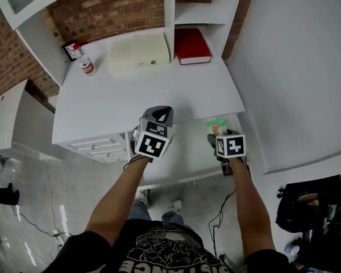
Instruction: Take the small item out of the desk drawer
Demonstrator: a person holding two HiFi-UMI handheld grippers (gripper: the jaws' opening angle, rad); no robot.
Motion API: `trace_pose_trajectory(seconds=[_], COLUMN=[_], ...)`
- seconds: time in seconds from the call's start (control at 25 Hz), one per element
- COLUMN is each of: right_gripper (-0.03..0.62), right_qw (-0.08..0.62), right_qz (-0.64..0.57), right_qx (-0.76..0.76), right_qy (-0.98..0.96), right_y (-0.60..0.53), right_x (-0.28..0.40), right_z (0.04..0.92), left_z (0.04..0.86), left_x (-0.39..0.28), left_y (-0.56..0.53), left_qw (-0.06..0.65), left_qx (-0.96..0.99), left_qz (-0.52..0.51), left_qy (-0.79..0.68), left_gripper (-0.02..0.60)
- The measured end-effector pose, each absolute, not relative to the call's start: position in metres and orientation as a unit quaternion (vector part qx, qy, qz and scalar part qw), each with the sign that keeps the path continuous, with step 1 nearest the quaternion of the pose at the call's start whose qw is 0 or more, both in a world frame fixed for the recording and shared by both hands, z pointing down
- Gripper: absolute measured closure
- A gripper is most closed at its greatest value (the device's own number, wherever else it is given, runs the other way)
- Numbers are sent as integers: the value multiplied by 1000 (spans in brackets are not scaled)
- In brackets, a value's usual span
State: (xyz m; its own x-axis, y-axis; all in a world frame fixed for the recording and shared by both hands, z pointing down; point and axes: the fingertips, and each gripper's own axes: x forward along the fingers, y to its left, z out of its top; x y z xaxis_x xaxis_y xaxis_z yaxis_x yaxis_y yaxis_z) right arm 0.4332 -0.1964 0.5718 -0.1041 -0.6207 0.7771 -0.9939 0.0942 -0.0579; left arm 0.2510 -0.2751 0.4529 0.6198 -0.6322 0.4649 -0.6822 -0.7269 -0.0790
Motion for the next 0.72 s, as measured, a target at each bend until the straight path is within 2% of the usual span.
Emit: trace_pose_trajectory(seconds=[0.72], right_gripper=[243], right_qw=[191], right_qz=[205], right_qx=[676], right_qy=[-681], right_y=[-212], right_x=[419], right_z=[418], left_z=[373], left_x=[253], left_y=[-286], left_qw=[34], left_qx=[926], left_qz=[184], left_qy=[-327], left_gripper=[574])
